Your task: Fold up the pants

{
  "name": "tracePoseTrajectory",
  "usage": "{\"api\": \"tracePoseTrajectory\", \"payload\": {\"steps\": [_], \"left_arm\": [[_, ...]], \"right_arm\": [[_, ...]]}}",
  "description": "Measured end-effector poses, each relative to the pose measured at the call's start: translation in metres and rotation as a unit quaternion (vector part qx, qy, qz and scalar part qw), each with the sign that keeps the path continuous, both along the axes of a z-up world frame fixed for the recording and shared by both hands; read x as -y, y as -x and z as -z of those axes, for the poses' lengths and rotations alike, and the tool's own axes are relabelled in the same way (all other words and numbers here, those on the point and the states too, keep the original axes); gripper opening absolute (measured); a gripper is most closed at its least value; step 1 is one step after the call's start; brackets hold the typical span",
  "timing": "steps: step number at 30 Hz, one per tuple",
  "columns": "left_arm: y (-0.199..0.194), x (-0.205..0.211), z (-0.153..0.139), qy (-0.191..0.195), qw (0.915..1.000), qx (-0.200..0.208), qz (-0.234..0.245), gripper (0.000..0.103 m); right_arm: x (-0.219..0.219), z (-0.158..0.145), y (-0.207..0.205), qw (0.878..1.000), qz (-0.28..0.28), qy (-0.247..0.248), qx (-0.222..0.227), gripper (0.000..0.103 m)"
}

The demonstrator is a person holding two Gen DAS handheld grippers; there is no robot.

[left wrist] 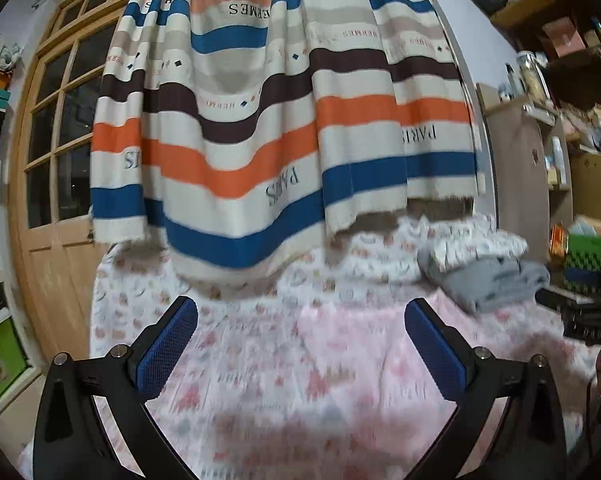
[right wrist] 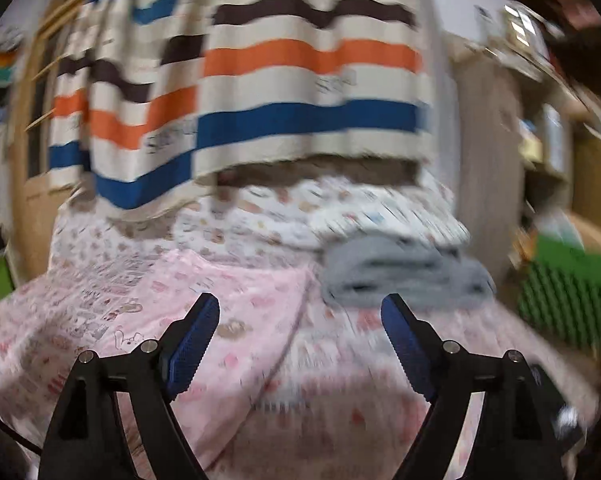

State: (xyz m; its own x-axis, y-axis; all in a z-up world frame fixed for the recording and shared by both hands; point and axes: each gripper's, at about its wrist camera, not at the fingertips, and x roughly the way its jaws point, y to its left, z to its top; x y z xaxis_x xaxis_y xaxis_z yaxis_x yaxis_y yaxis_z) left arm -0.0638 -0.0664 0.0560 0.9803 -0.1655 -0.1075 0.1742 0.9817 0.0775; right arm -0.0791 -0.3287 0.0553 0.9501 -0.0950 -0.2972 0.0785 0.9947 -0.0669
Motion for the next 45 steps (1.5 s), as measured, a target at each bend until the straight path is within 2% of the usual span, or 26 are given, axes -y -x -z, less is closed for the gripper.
{"api": "tracePoseTrajectory", "payload": {"steps": [6,9,11,15,18,21,25,27,29,30,32,34,36,39,40,41,42,43,44,45], "left_arm": [[-0.063,-0.002,-0.023,0.016,0.9995,-0.027,-0.003,0.103],[-0.094,0.002,-0.039,0.014,0.9996,-0.026,-0.005,0.103],[-0.116,0.004,-0.048,0.028,0.999,-0.034,0.003,0.103],[-0.16,0.015,-0.056,0.047,0.9975,-0.048,0.025,0.103],[-0.194,0.03,-0.049,0.034,0.9968,-0.067,0.028,0.103],[-0.222,0.042,-0.032,0.014,0.9953,-0.09,0.034,0.102],[-0.252,0.05,0.002,0.0,0.9908,-0.131,0.035,0.096],[-0.266,0.052,0.021,-0.007,0.986,-0.161,0.042,0.093],[-0.277,0.049,0.039,-0.013,0.9795,-0.193,0.055,0.08],[-0.283,0.046,0.049,-0.014,0.9756,-0.211,0.059,0.079],[-0.298,0.038,0.068,-0.011,0.9632,-0.263,0.056,0.07],[-0.31,0.029,0.08,0.008,0.9518,-0.302,0.054,0.068],[-0.319,0.024,0.089,0.018,0.9437,-0.328,0.04,0.067],[-0.324,0.018,0.095,0.048,0.9343,-0.349,0.053,0.062],[-0.324,0.018,0.096,0.051,0.9341,-0.349,0.055,0.051],[-0.324,0.02,0.096,0.049,0.9343,-0.349,0.056,0.036],[-0.323,0.022,0.096,0.045,0.9337,-0.35,0.059,0.027],[-0.324,0.024,0.097,0.043,0.9325,-0.353,0.062,0.011],[-0.324,0.023,0.098,0.045,0.932,-0.354,0.062,0.003],[-0.324,0.021,0.097,0.056,0.9329,-0.351,0.059,0.002]], "right_arm": [[0.015,-0.033,-0.033,0.999,-0.019,-0.034,0.005,0.084],[0.016,-0.057,-0.061,0.999,-0.026,-0.031,0.008,0.084],[0.014,-0.069,-0.08,0.999,-0.038,-0.03,0.013,0.084],[0.01,-0.085,-0.13,0.995,-0.077,-0.056,0.007,0.084],[0.01,-0.081,-0.167,0.993,-0.097,-0.071,-0.005,0.084],[0.009,-0.066,-0.208,0.988,-0.119,-0.086,-0.037,0.084],[0.011,-0.035,-0.245,0.986,-0.114,-0.094,-0.073,0.082],[0.008,-0.016,-0.256,0.985,-0.114,-0.079,-0.102,0.079],[0.007,-0.002,-0.26,0.982,-0.124,-0.068,-0.122,0.079],[0.005,0.007,-0.264,0.978,-0.142,-0.065,-0.141,0.079],[0.003,0.024,-0.273,0.968,-0.161,-0.068,-0.182,0.079],[0.005,0.029,-0.278,0.967,-0.144,-0.074,-0.197,0.079],[0.01,0.03,-0.28,0.965,-0.133,-0.086,-0.208,0.079],[0.02,0.031,-0.282,0.966,-0.115,-0.096,-0.212,0.077],[0.022,0.033,-0.284,0.966,-0.106,-0.091,-0.219,0.075],[0.023,0.035,-0.286,0.965,-0.099,-0.083,-0.228,0.074],[0.023,0.038,-0.289,0.964,-0.093,-0.075,-0.238,0.072],[0.023,0.04,-0.292,0.962,-0.089,-0.069,-0.249,0.069],[0.024,0.047,-0.298,0.959,-0.076,-0.062,-0.264,0.065],[0.025,0.049,-0.3,0.958,-0.069,-0.058,-0.272,0.062]]}}
